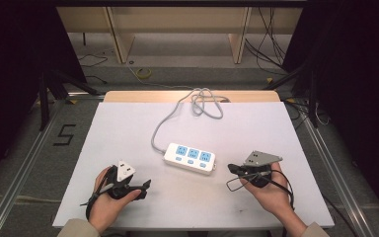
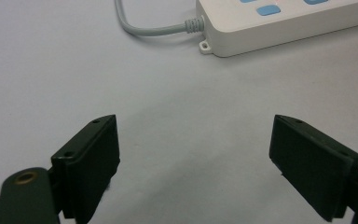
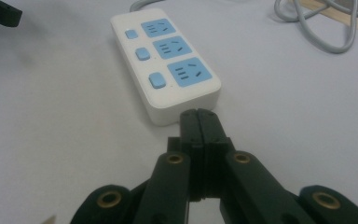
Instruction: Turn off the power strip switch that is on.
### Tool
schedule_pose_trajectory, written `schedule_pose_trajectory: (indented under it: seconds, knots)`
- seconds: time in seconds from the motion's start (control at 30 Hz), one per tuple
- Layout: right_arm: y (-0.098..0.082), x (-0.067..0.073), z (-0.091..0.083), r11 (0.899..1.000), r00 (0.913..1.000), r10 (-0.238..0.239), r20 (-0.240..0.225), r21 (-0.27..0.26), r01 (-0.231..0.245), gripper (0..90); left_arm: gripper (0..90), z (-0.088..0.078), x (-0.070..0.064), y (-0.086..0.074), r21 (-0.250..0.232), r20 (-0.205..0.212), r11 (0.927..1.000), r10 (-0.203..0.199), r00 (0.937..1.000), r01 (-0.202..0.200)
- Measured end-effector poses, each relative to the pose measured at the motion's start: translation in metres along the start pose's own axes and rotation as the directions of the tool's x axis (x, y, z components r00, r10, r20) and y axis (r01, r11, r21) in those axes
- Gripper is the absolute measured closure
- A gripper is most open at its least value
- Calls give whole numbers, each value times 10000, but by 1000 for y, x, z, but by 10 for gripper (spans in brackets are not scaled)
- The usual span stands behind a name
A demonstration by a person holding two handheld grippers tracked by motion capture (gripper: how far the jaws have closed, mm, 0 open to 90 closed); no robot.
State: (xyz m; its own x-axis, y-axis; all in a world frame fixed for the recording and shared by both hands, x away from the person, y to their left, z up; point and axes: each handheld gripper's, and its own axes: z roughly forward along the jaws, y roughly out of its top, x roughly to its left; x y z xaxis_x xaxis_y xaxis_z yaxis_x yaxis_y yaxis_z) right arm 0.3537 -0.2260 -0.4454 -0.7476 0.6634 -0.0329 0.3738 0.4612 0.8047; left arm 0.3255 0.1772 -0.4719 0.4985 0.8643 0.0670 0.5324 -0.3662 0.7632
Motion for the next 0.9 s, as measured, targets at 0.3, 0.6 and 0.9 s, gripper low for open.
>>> schedule_pose_trajectory:
  seconds: [0.3, 0.6, 0.9]
  knots:
    - [4, 1, 3, 10000, 10000, -29, -6, 16, 29, 900, 159, 0, 0, 0, -7, -4, 10000, 12, 10000, -12]
    - [6, 2, 4, 10000, 10000, -17, -23, 18, 17, 900, 159, 0, 0, 0, -12, -1, 10000, 4, 10000, -4]
    - [11, 3, 7, 10000, 10000, -70, -68, 35, 70, 900, 159, 0, 0, 0, -12, -2, 10000, 2, 10000, -2]
